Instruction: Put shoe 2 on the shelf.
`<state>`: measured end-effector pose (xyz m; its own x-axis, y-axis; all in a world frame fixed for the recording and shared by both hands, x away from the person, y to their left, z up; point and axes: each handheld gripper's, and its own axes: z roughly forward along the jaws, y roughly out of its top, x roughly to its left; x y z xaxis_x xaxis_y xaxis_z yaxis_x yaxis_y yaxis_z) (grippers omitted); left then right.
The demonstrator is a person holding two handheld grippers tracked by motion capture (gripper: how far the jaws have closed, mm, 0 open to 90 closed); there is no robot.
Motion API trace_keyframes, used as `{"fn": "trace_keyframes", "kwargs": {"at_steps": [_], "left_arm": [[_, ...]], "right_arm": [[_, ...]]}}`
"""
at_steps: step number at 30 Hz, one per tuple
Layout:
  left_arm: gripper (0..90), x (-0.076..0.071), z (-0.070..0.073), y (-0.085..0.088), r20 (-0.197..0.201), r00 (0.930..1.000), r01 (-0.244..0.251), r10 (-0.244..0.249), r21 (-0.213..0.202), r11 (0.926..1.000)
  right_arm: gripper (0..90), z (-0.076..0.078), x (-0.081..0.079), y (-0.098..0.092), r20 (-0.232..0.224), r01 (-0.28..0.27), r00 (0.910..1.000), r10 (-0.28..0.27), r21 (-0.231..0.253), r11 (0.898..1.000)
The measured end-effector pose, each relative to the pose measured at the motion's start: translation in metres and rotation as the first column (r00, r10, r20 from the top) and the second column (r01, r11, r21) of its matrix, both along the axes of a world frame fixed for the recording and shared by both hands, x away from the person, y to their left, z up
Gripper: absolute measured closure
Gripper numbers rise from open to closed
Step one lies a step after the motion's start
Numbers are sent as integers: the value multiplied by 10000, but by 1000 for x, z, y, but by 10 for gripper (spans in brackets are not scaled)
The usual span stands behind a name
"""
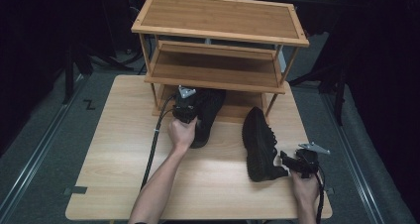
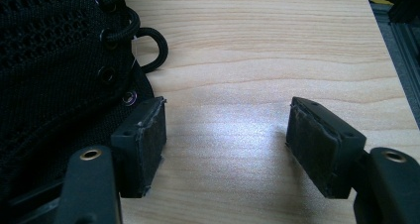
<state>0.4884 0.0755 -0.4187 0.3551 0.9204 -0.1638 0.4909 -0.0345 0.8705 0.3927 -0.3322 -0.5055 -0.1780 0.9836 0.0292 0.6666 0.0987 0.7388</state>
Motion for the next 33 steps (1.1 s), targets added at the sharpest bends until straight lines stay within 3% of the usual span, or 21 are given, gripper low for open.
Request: {"fn": "trace_keyframes", "kwargs": {"at_steps": [5,12,18,23,33], "left_arm": [[881,12,-5,-6,64,9992,-399,398,111,9991],[881,25,-6,-12,260,9961,-839,840,-56,9965],[881,34,-8,-15,533,9892,-1348,1366,-362,9902],[881,41,-13,-16,556,9868,-1496,1520,-457,9877],[879,49,-26,-20,374,9881,-1494,1491,58,9888]], "right_arm": [[322,0,1,0,11,31,10000,-31,9,10000],[322,0,1,1,11,30,10000,-30,-3,10000],[322,0,1,2,23,-4,10000,4,-45,10000],[322,0,1,3,-18,-57,10000,56,-122,9999],[322,0,1,4,-15,-58,10000,58,-245,9997]]}}
